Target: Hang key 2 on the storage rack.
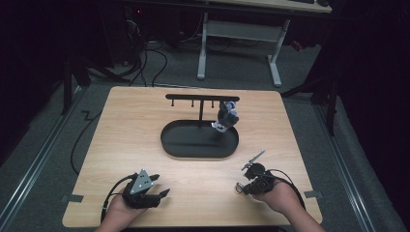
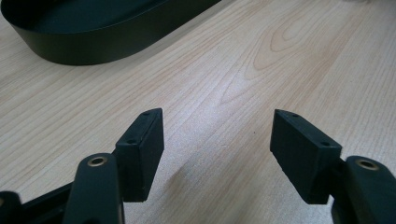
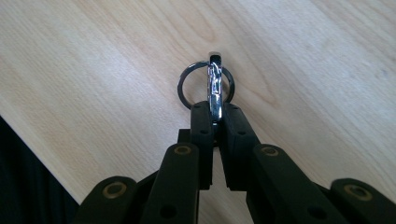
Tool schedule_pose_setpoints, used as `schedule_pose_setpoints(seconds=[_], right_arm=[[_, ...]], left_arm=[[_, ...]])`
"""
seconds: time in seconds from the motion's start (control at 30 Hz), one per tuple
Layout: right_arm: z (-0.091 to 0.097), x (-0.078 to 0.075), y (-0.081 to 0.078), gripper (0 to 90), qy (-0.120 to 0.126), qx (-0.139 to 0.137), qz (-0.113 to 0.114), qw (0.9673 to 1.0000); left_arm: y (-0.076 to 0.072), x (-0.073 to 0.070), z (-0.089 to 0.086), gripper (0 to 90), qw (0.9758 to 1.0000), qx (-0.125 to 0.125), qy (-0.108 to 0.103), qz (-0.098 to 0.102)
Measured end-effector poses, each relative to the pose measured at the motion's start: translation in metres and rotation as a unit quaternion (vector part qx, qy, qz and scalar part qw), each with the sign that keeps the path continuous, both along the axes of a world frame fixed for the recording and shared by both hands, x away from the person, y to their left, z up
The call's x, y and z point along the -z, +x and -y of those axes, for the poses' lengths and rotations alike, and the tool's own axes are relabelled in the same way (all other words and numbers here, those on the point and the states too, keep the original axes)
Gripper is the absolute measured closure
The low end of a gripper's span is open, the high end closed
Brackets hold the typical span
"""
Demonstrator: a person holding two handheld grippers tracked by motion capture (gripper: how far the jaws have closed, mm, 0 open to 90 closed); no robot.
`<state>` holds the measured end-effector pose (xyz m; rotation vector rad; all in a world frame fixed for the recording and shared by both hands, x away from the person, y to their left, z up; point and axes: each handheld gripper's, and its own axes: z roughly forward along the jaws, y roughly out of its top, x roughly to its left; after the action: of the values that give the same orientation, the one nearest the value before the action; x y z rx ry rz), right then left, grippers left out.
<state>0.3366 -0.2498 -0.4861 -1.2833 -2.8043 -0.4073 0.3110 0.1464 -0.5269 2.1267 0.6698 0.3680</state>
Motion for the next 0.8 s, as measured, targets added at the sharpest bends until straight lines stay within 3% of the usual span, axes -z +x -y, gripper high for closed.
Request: schedule_pose_setpoints(seconds=[0.2, 0.23, 0.27, 0.4, 0.43, 0.8], right_arm=[[0.006, -0.005, -0.003, 85.0, 0.004, 0.01, 0.014, 0.9998], [0.008, -0.006, -0.002, 85.0, 0.003, 0.0, 0.02, 0.9998], [0.008, -0.008, -0.004, 85.0, 0.003, 0.012, 0.017, 0.9998], [0.009, -0.014, -0.003, 85.0, 0.001, 0.017, 0.024, 0.9996], [0.009, -0.015, -0.002, 85.0, 0.002, 0.009, 0.031, 0.9995], [0.013, -0.034, 0.007, 85.1, 0.0, 0.039, 0.056, 0.9977]], left_arm=[[0.0, 0.0, 0.0, 35.9, 1.0, -0.001, -0.002, 0.002], [0.0, 0.0, 0.0, 35.8, 1.0, -0.001, -0.003, 0.003], [0.0, 0.0, -0.001, 35.8, 1.0, 0.0, -0.004, 0.003], [0.0, 0.0, -0.002, 35.6, 0.9999, -0.002, -0.01, 0.004], [0.0, 0.001, -0.002, 35.6, 0.9999, -0.003, -0.012, 0.003], [0.001, -0.001, -0.001, 35.6, 0.9999, -0.001, -0.01, 0.007]])
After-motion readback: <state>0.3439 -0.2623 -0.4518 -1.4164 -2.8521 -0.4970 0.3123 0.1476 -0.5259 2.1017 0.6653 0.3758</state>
